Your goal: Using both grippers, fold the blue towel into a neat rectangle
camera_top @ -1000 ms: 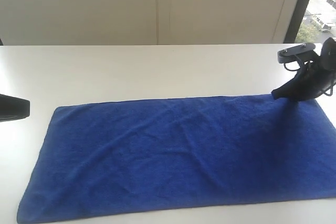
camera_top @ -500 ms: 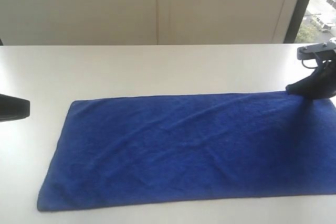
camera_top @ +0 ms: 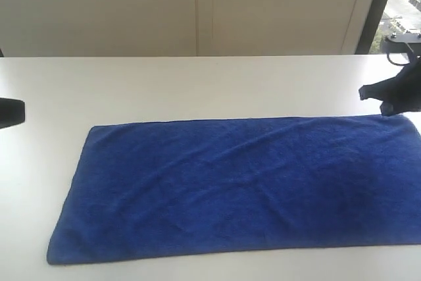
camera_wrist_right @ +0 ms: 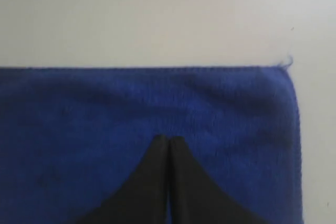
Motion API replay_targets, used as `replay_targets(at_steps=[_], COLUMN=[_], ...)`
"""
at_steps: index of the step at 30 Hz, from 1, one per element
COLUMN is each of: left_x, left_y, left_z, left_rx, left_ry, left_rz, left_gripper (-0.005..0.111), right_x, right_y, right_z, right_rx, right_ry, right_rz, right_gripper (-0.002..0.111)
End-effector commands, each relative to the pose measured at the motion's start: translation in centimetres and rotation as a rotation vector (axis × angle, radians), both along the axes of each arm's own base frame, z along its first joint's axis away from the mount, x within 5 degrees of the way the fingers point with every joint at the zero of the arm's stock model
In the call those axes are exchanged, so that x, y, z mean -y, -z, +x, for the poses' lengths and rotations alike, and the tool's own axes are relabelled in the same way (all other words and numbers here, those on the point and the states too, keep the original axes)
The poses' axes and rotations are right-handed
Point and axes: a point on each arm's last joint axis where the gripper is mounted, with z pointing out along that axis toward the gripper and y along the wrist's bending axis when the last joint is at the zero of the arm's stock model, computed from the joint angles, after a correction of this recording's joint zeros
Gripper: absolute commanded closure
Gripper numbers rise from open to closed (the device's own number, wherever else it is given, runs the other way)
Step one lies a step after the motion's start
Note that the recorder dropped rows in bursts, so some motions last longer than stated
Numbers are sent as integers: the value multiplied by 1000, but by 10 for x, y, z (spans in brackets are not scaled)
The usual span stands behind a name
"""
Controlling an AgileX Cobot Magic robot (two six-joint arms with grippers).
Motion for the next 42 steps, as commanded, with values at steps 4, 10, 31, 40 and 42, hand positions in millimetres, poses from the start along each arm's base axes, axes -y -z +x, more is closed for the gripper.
replay_targets(at_steps=[4, 10, 31, 40, 42], left_x=[-7, -4, -46, -39, -39], left_y=[-23, -28, 55, 69, 69], left_z=[-59, -101, -116, -104, -104], left_rx=[197, 357, 408, 525, 523], left_ry=[-249, -262, -479, -437, -436], left_rz=[176, 262, 377, 400, 399], left_gripper=[107, 107, 107, 107, 107], right_x=[-17, -27, -20, 4, 12], right_y=[-35, -29, -11, -7, -5], right_z=[-50, -74, -87, -78, -76], right_rx=[34, -43, -78, -99, -144], right_ry=[-23, -31, -114, 70, 33], right_rz=[-11, 38, -134, -44, -9], right_gripper=[108, 108, 106, 95, 95])
